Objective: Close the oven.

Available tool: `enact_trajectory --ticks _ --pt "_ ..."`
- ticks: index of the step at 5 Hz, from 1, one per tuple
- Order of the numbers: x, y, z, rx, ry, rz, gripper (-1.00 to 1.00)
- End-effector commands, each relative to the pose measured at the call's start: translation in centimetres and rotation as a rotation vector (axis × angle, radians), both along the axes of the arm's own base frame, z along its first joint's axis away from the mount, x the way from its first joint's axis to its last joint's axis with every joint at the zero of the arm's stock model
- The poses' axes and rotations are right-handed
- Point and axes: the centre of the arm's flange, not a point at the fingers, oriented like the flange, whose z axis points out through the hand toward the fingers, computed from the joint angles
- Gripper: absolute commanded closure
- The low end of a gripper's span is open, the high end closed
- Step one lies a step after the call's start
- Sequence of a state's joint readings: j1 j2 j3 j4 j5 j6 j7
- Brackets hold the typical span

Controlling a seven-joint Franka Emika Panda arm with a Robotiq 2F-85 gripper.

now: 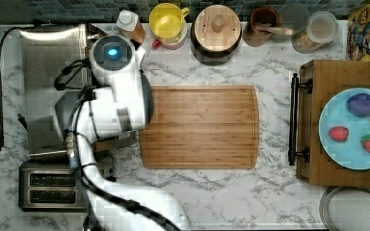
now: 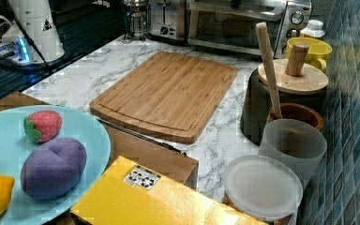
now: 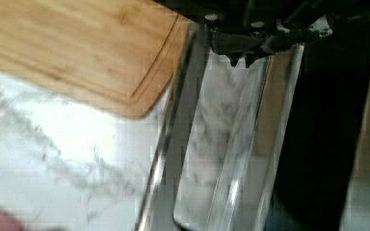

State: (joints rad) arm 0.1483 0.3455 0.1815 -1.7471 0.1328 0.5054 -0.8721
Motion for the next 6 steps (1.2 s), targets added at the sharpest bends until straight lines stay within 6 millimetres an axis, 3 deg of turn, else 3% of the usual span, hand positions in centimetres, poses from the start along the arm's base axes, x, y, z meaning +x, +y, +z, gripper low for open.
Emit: enact_trajectory --ticks 1,2,3,4,6 --pt "-3.6 7.4 10.2 -0.125 -0.342 -0.120 1.00" --pt "-4.5 6.1 12.8 -0.092 -0.413 -0.175 1.00" --pt "-7.1 7.7 16.3 -0.087 -0.443 -0.195 1.00" --pt "-7.0 8.7 17.8 -0.123 -0.373 -0.154 1.00" --pt "-7.0 8.7 17.8 -0.123 -0.373 -0.154 1.00"
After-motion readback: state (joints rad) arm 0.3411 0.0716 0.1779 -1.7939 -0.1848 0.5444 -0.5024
